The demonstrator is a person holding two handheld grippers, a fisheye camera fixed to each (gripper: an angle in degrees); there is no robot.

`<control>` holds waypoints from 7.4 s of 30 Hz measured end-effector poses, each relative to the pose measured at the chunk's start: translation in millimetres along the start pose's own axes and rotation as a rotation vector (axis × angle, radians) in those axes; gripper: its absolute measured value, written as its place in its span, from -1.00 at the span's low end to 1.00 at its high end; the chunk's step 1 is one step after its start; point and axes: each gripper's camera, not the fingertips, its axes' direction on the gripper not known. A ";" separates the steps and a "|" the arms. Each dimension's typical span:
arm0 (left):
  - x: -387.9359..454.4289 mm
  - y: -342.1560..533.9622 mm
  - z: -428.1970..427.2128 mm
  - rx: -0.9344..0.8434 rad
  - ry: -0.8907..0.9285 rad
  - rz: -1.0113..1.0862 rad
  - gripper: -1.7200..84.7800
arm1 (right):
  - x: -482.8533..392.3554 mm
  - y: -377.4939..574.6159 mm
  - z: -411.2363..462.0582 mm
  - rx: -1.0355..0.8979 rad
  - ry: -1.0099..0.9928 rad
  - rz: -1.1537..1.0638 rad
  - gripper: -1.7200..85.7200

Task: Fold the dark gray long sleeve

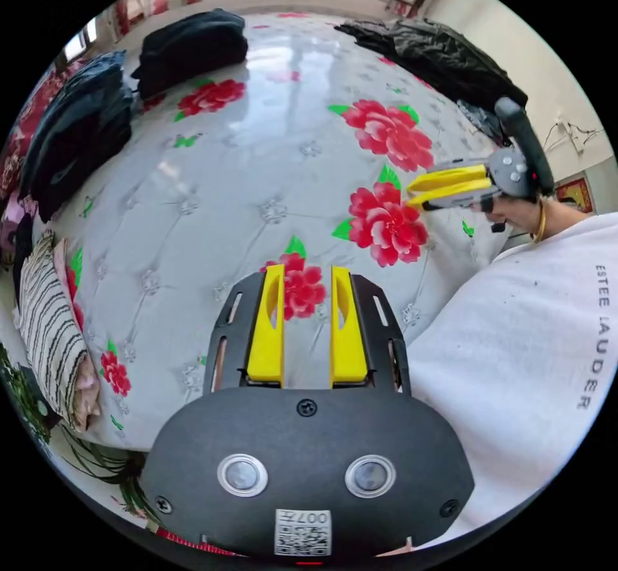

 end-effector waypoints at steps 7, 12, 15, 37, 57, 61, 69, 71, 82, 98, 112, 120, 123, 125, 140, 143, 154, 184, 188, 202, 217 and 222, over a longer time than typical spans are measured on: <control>55.5 -24.7 71.3 -0.114 -0.150 -0.086 -0.75 | 250.7 53.5 -192.0 0.308 0.214 0.410 -0.77; 54.8 -34.7 95.1 -0.143 -0.143 -0.186 -0.76 | 451.2 123.3 -384.8 0.513 0.537 0.701 -0.76; 60.0 -46.6 111.2 -0.199 -0.171 -0.228 -0.78 | 558.1 155.4 -494.3 0.586 0.686 0.851 -0.76; 139.3 -54.8 109.0 0.193 -0.062 -0.378 -0.95 | 509.2 50.9 -679.7 0.765 0.298 0.150 -0.96; 273.3 -19.2 142.2 0.083 -0.086 0.398 -0.75 | 280.7 227.3 -646.7 0.677 -0.105 0.404 -0.96; 294.0 36.4 119.6 0.132 0.078 0.466 -0.76 | 272.4 205.4 -677.1 0.708 -0.044 0.435 -0.96; 360.6 42.6 201.8 -0.028 0.063 0.689 -0.86 | 268.1 146.0 -741.3 0.755 -0.030 0.388 -0.96; 358.1 42.5 201.2 0.006 -0.011 0.667 -0.93 | 264.0 139.6 -751.2 0.753 -0.025 0.380 -0.96; 213.0 123.5 -96.6 0.749 0.141 -0.005 -0.98 | 188.5 188.2 -894.7 0.999 0.146 0.123 -0.96; 274.2 229.1 -357.4 1.397 -0.285 0.160 -0.98 | 37.4 222.9 -1055.9 1.480 0.530 -0.376 -0.96; -15.6 107.7 -55.7 0.517 -0.157 -0.636 -0.78 | 294.6 -11.0 -614.4 0.556 0.261 0.196 -0.88; 129.6 84.6 79.3 0.254 0.098 -0.124 -0.74 | 326.9 49.2 -384.4 0.162 0.338 0.333 -0.85; 153.7 42.9 134.6 0.020 0.088 -0.008 -0.75 | 368.3 36.2 -348.5 0.104 0.351 0.400 -0.86; 158.3 37.3 134.8 0.077 -0.018 0.069 -0.81 | 390.7 33.9 -331.0 0.083 0.287 0.389 -0.88; -147.4 149.8 -119.4 0.541 -0.080 -0.604 -0.97 | 569.3 117.5 -358.5 -0.046 0.446 0.686 -0.88; -223.5 198.4 -157.4 0.518 -0.283 -1.021 -0.94 | 553.9 112.4 -371.1 -0.008 0.478 0.673 -0.87; -145.5 12.5 -37.3 0.307 -0.252 -0.529 -0.82 | 391.8 -88.5 -304.3 0.219 0.189 0.155 -0.90; -107.4 25.0 -13.9 0.319 -0.210 -0.632 -0.81 | 345.1 23.2 -329.5 0.324 0.148 0.228 -0.88; -47.9 118.2 -24.0 0.251 -0.128 -0.639 -0.81 | 311.5 153.4 -342.6 0.273 0.017 0.268 -0.87; 52.0 187.3 -20.8 0.078 -0.203 -0.377 -0.85 | 184.9 313.4 -325.7 0.053 -0.144 0.125 -0.88; -68.9 352.7 -38.5 0.271 0.416 -1.064 -0.93 | 215.0 320.8 -401.8 0.155 -0.308 0.163 -0.95; -62.9 335.3 -66.4 0.241 0.276 -0.937 -0.86 | 226.6 311.0 -424.6 0.176 -0.195 0.202 -0.88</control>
